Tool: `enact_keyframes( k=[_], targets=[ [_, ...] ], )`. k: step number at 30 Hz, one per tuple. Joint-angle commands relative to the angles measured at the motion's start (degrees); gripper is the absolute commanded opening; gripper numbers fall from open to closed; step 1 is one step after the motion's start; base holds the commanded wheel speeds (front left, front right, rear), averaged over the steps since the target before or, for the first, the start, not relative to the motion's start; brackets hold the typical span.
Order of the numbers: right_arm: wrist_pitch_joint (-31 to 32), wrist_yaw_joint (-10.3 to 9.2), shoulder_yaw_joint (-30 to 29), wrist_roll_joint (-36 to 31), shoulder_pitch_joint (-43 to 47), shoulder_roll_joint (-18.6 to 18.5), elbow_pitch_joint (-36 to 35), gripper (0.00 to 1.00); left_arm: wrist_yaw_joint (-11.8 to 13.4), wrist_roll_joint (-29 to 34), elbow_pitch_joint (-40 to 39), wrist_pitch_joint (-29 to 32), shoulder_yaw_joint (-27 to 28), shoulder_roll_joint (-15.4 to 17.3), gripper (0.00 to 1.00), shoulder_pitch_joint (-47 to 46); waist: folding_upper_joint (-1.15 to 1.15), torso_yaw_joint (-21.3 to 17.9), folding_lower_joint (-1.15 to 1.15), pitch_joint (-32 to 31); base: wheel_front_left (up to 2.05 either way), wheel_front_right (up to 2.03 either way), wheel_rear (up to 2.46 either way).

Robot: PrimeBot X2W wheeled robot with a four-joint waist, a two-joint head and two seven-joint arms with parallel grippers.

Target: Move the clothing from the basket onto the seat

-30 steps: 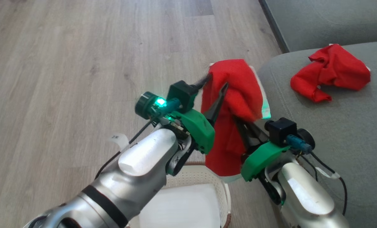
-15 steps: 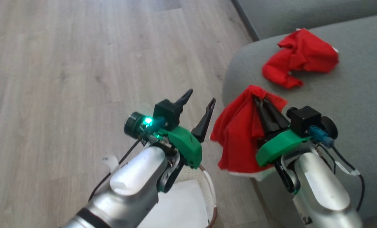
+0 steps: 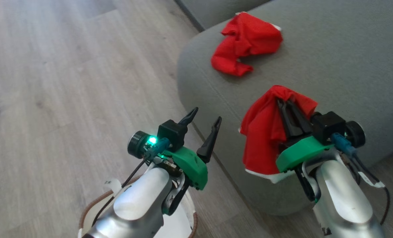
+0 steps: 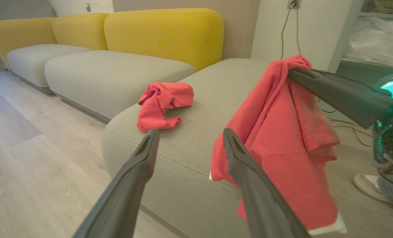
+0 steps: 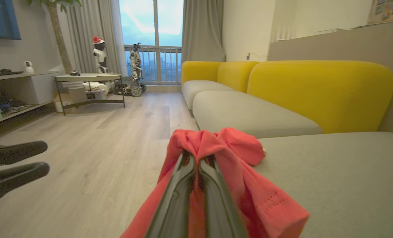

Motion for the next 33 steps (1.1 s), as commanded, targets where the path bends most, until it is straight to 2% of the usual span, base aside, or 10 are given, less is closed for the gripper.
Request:
enact_keyframes(
  k=[1,9,13,16,19,23,28,33],
  targets=[
    [-0.4,-0.02,0.2,-0.9,-2.7,0.6,-2.9,0.0,-0.7,0.7,-1.8,-0.7,2.3,0.2,1.0,-2.2,0.0,-2.8,0.0,1.5,0.0,0.0,0.0],
    [-0.4,-0.02,-1.4,-1.6,-3.4,-0.4,-3.5,0.0,-1.8,1.7,-1.8,-0.7,2.6,-0.1,1.0,-2.5,0.0,-3.4,0.0,2.8,0.0,0.0,0.0],
    [-0.4,-0.02,-0.5,-1.4,-6.2,-1.9,-2.2,0.0,-1.3,1.5,-3.2,-0.7,3.1,-0.1,1.0,-1.7,0.0,-3.4,0.0,2.8,0.0,0.0,0.0],
    [-0.4,-0.02,-0.2,-1.0,-9.7,-3.6,-0.7,0.0,-0.8,1.7,-4.1,-0.7,3.5,-0.1,1.0,-1.2,0.0,-2.1,0.0,3.5,0.0,0.0,0.0],
    [-0.4,-0.02,-1.3,2.3,-13.9,-4.2,1.2,0.0,-0.4,2.1,-4.6,-0.7,4.1,-0.1,1.0,-0.9,0.0,-0.4,0.0,4.7,0.0,0.0,0.0],
    [-0.4,-0.02,-2.0,4.8,-21.4,-6.5,3.7,0.0,-0.2,3.8,-4.3,-0.7,5.1,0.0,1.0,-2.0,0.0,2.5,0.0,8.8,0.0,0.0,0.0],
    [-0.4,-0.02,-4.3,8.9,-32.1,-8.9,7.5,0.0,0.6,6.5,-5.1,-0.7,6.5,1.8,1.0,-5.3,0.0,5.9,0.0,15.5,0.0,0.0,0.0],
    [-0.4,-0.02,-5.8,8.2,-42.2,-13.4,11.7,0.0,1.4,8.5,-7.5,-0.7,7.1,3.7,1.0,-8.2,0.0,8.9,0.0,22.2,0.0,0.0,0.0]
  ],
)
